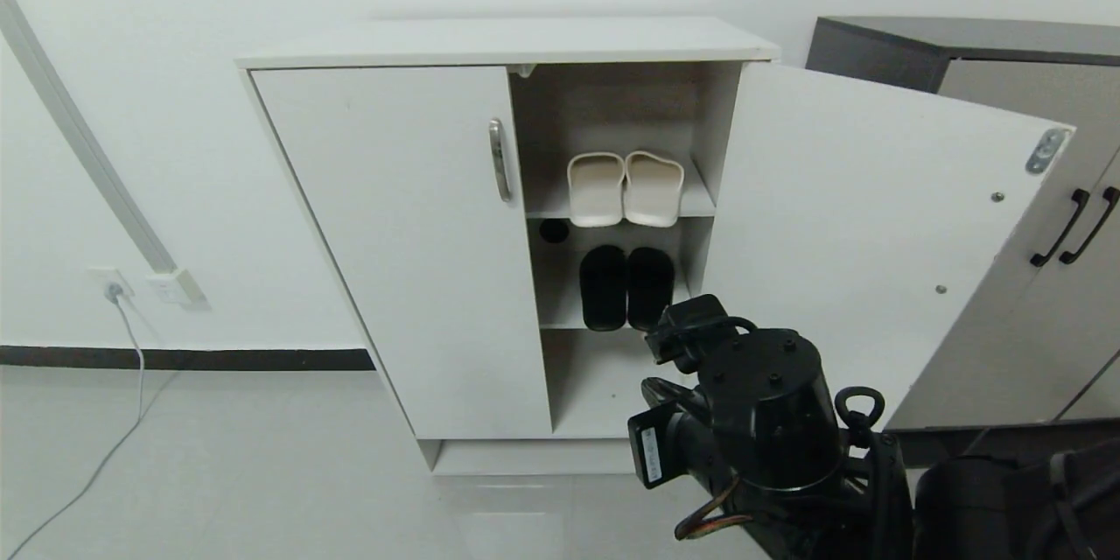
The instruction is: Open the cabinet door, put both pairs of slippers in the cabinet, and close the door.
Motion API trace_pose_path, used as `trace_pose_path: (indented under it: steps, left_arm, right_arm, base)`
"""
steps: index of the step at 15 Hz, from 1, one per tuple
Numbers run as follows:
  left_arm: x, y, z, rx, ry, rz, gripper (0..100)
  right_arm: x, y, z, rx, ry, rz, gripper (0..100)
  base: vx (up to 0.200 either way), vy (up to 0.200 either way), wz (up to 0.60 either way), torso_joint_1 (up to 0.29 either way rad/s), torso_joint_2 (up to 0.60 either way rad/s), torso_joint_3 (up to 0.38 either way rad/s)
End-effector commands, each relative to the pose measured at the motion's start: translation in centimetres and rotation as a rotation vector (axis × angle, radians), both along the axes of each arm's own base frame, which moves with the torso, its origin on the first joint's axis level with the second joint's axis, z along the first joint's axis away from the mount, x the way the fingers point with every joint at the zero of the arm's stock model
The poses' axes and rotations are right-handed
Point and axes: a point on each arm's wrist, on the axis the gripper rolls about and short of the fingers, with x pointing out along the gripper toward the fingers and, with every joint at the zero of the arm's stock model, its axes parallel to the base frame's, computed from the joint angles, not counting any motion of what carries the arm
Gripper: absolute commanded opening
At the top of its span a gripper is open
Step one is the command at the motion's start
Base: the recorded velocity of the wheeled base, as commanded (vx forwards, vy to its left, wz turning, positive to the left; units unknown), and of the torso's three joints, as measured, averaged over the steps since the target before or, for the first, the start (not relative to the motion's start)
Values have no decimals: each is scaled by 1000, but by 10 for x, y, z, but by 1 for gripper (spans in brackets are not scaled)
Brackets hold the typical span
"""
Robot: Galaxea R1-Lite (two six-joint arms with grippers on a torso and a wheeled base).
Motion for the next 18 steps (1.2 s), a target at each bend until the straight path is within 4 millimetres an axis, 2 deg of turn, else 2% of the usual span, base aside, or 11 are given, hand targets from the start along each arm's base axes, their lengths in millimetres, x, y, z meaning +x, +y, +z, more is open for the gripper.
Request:
trace_pose_path:
  steps: [1,9,18]
  left_arm:
    - [0,0,0,0,2,2,0]
    - [0,0,0,0,2,2,0]
    - [0,0,0,0,2,-1,0]
  right_arm:
    - [0,0,-1,-1,1,1,0]
    - [1,0,-1,-2,0,-2,0]
    - [2,-1,-1,-3,0,-6,0]
  base:
    - [0,0,0,51,-579,-369]
    - [0,0,0,112,-476,-340]
    - [0,0,0,178,-496,-319]
